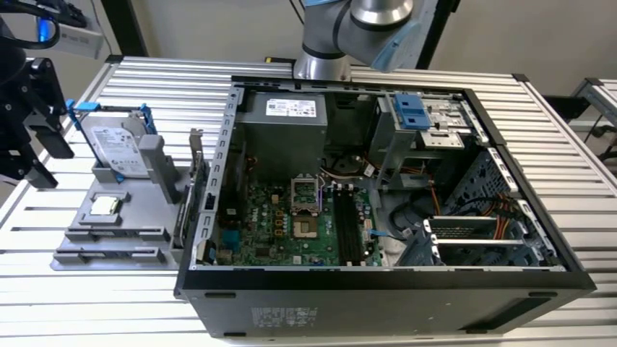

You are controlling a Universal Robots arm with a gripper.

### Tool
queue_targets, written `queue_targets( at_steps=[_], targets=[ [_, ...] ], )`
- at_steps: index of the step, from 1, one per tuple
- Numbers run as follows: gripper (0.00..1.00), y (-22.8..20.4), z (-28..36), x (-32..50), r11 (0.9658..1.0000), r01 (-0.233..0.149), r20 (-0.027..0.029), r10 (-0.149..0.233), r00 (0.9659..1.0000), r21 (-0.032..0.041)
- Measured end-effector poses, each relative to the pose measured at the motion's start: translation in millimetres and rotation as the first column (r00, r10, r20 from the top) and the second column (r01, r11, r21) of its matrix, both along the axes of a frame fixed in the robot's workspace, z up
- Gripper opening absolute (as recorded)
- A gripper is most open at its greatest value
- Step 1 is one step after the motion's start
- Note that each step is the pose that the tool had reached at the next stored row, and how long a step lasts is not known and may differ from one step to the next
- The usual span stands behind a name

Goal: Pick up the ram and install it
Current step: 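Pick up the ram and move it above insertion slot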

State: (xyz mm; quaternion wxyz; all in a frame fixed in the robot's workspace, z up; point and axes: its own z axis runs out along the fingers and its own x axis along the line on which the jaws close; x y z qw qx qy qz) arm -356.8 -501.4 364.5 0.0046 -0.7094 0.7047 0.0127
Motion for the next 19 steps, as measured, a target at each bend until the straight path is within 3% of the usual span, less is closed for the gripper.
queue_targets(
  at_steps=[19],
  targets=[
    [1.00, 0.0, -9.7, 0.0, 1.0000, 0.000, 0.0001, 0.000, 1.0000, 0.0000]
  ],
)
